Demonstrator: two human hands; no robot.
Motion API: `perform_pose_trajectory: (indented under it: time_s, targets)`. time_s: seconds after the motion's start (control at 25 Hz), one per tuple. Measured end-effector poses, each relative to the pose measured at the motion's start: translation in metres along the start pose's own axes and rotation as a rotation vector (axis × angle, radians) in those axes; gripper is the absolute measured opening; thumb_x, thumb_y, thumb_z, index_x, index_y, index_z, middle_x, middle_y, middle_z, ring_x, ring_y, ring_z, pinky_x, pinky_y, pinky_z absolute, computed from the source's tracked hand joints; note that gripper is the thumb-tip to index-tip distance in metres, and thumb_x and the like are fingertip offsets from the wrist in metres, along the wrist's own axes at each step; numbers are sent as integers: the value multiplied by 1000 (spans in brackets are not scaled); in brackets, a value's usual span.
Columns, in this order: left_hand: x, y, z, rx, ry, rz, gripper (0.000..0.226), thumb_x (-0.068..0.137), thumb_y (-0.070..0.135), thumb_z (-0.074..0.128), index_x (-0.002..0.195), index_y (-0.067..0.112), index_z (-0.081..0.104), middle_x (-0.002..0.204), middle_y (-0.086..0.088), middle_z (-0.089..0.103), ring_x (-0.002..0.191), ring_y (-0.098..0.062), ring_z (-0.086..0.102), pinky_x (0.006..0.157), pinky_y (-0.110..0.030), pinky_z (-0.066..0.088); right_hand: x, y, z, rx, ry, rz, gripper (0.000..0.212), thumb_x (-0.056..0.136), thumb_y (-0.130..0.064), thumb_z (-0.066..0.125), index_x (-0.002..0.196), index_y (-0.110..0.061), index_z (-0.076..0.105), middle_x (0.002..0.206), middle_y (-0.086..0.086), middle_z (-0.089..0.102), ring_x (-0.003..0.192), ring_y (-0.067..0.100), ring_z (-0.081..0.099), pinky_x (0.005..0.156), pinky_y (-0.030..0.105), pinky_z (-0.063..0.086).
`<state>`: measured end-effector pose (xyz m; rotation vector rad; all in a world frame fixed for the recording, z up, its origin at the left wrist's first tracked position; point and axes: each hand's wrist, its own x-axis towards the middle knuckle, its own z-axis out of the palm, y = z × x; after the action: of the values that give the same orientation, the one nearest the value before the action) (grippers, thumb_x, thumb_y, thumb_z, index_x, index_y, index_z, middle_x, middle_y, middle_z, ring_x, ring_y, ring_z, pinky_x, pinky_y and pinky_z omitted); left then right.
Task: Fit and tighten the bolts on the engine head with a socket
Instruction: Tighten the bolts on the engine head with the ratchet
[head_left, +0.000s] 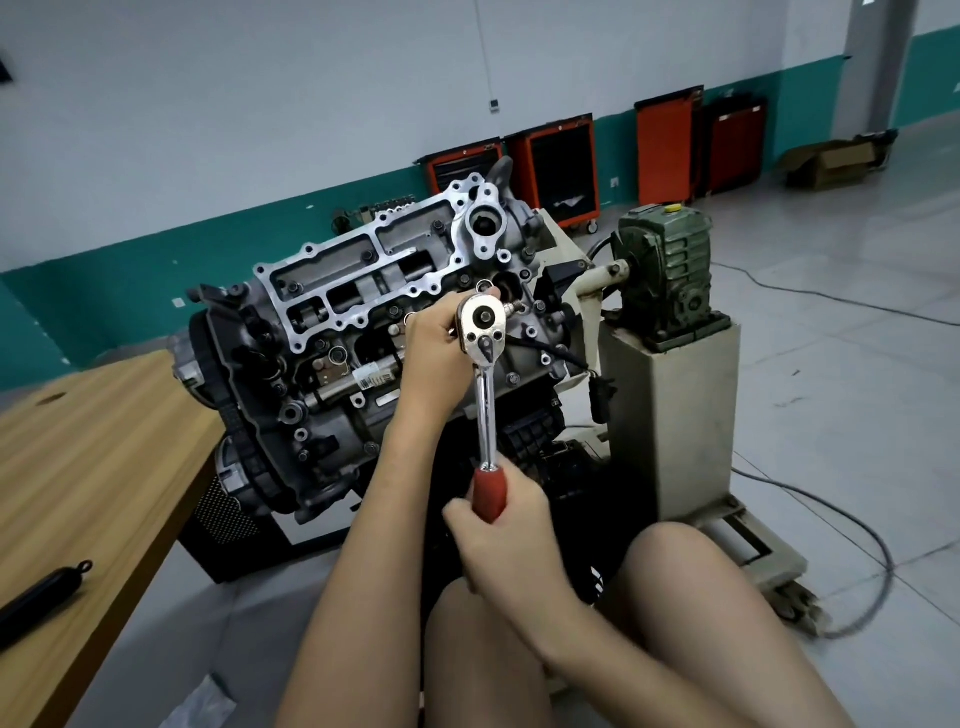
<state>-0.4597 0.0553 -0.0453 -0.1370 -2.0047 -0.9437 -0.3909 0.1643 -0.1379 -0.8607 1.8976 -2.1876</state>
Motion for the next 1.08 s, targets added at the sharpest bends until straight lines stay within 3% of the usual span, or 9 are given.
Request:
perform_pose_trajectory:
  time_s: [0.12, 0.2, 0.32, 0.4, 0.6, 0.72, 0.88, 1.0, 1.08]
  targets:
    - [3, -2, -2, 29, -33, -46, 19, 89, 7, 60, 79, 20, 51, 57, 5, 48, 45, 9, 42, 51, -3, 31, 28, -17, -79, -412, -163, -147, 35, 72, -1, 62, 59, -21, 36, 50, -9, 37, 46, 5, 32, 48, 24, 30]
    - [8, -3, -4, 32, -57, -87, 40, 89, 3, 57, 58, 27, 62, 45, 16, 48, 43, 3, 38, 46, -8, 33, 70, -50, -135, -795, -285, -248, 31, 76, 0, 63, 63, -20, 43, 53, -10, 44, 45, 4, 41, 48, 18, 32]
    - [5, -1, -5, -12, -43, -91, 48, 88, 0, 56, 55, 34, 62, 45, 20, 49, 42, 2, 39, 44, -6, 33, 116, -88, -165, -1148, -276, -465, 22, 76, -7, 63, 70, -23, 50, 54, -10, 47, 47, 2, 47, 48, 23, 35]
    - [3, -3, -5, -31, -18, -96, 37, 90, 5, 57, 60, 26, 64, 48, 22, 53, 45, 4, 46, 47, -6, 37, 105, -76, -157, -1071, -234, -440, 25, 74, -10, 63, 66, -26, 46, 52, -10, 45, 45, 3, 45, 49, 24, 33]
    - [0, -6, 1, -4, 35, -57, 20, 88, 26, 59, 70, 25, 50, 49, 24, 50, 50, 6, 41, 58, -20, 37, 10, -5, -51, -250, -27, -147, 29, 68, -8, 59, 59, -22, 36, 48, -10, 36, 44, 4, 31, 45, 18, 27]
    - [0, -4, -2, -15, 18, -46, 18, 83, 32, 61, 71, 25, 50, 47, 23, 48, 54, 6, 39, 65, -17, 38, -4, 3, 9, 28, 5, -2, 22, 67, -12, 55, 60, -23, 37, 49, -7, 34, 46, 10, 31, 43, 29, 32]
    - [4, -4, -4, 9, -24, -61, 26, 89, 12, 62, 69, 23, 50, 44, 25, 47, 45, 6, 40, 53, -6, 32, 24, -13, -69, -341, -152, -108, 31, 73, -2, 61, 61, -18, 37, 51, -7, 36, 45, 5, 32, 46, 25, 31]
    - [7, -2, -4, 46, -51, -88, 33, 89, 3, 57, 63, 23, 54, 46, 23, 51, 45, 4, 42, 53, -13, 36, 80, -57, -142, -820, -359, -263, 31, 77, 0, 63, 64, -21, 45, 53, -10, 43, 44, 2, 41, 50, 18, 36]
    - [6, -3, -5, 23, -32, -94, 27, 89, 5, 59, 65, 16, 59, 48, 20, 53, 48, 4, 45, 52, -12, 38, 109, -83, -157, -1038, -353, -415, 33, 77, -4, 62, 66, -27, 42, 55, -11, 43, 47, 1, 47, 51, 11, 34]
